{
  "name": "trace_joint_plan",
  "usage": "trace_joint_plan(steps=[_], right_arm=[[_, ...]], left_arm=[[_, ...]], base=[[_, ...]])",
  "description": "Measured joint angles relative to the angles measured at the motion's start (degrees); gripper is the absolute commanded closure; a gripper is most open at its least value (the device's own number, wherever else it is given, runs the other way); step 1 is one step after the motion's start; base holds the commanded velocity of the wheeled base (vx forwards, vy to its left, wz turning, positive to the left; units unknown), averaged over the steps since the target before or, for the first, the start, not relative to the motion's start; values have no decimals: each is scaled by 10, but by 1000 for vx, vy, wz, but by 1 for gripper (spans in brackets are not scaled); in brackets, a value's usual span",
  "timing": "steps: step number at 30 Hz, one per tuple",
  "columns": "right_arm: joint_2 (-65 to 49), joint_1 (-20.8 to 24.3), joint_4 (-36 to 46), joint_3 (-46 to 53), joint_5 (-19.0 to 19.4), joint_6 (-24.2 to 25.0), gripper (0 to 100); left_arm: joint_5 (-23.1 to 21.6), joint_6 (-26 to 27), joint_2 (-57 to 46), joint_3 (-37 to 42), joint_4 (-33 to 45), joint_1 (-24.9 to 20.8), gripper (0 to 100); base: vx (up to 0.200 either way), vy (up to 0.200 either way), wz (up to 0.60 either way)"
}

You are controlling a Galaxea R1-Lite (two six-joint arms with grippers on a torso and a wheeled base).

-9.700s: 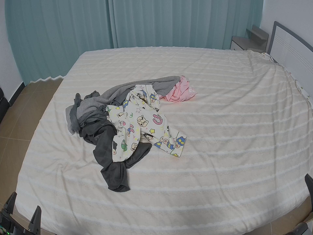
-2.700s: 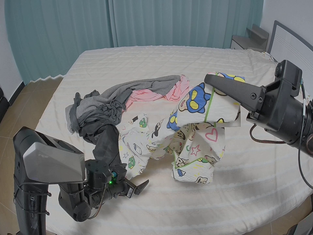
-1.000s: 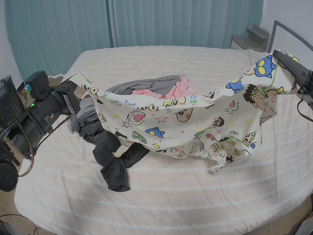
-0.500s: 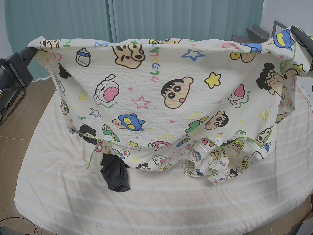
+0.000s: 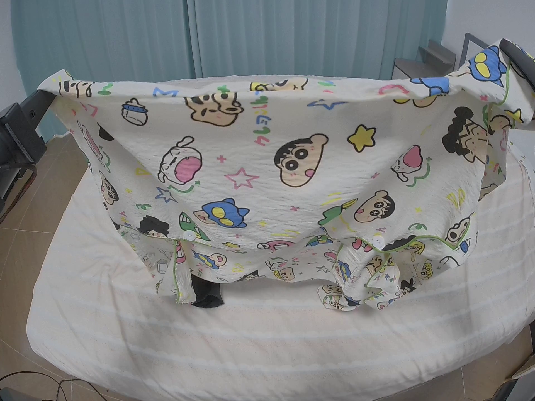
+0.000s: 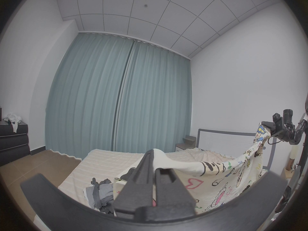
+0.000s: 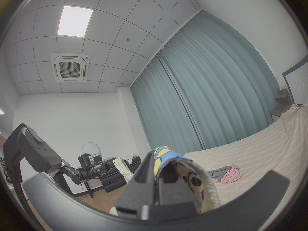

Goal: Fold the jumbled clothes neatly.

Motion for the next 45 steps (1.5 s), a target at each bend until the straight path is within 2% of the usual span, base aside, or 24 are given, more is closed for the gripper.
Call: trace_joint_plan(steps=[15, 45], right_arm=[[-1, 0, 0, 8, -2, 6, 100], [-10, -2, -2, 31, -5, 17, 100]], left_arm=[[-5, 0, -6, 28, 1, 0, 100], [-5, -1, -3, 52, 2, 1, 100]], base=[[0, 0, 0], [0, -200, 0]])
